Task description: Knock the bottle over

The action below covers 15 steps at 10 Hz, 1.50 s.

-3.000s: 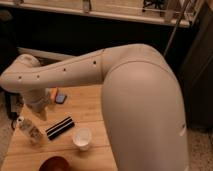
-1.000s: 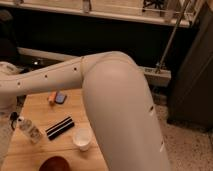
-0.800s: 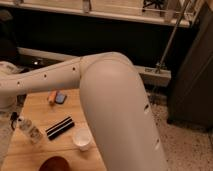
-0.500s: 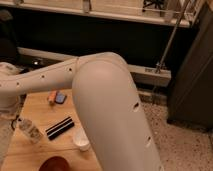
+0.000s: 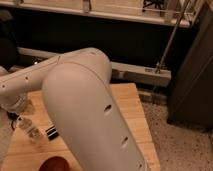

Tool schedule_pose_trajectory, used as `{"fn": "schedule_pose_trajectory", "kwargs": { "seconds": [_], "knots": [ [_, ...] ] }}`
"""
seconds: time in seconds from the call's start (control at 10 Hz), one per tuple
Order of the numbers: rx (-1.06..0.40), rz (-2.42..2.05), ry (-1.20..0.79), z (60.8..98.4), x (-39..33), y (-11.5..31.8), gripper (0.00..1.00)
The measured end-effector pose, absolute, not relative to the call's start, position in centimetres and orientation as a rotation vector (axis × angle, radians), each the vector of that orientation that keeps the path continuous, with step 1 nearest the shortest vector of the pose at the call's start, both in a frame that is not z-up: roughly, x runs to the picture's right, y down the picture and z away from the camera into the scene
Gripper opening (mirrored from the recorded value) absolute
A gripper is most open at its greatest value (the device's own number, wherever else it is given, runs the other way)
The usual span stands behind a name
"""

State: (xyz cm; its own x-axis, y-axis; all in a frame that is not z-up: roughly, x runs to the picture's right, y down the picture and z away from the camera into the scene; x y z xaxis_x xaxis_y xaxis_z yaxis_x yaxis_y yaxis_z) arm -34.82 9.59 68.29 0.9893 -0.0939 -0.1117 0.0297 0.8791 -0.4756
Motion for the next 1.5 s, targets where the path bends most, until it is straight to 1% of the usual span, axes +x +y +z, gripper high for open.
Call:
{"fn": "schedule_pose_trajectory", "kwargs": {
  "seconds": [0.2,0.4,0.5,0.7,0.9,1.1,1.2,1.5],
  "knots": [
    [-0.470,-0.099,0.294,67.0,-32.6,9.1,0.00],
    [-0.464,-0.131,0.408,66.0,-30.1,8.6,0.00],
    [-0.462,-0.137,0.443,65.8,-29.2,8.3,0.00],
    [-0.462,-0.135,0.436,65.7,-29.5,8.4,0.00],
    [-0.486,-0.088,0.338,65.8,-31.8,8.6,0.00],
    [-0.545,-0.012,0.141,65.5,-36.5,9.1,0.00],
    [-0.568,0.016,0.064,65.2,-38.0,9.0,0.00],
    [-0.642,0.082,-0.249,63.9,-42.9,9.0,0.00]
  ]
}}
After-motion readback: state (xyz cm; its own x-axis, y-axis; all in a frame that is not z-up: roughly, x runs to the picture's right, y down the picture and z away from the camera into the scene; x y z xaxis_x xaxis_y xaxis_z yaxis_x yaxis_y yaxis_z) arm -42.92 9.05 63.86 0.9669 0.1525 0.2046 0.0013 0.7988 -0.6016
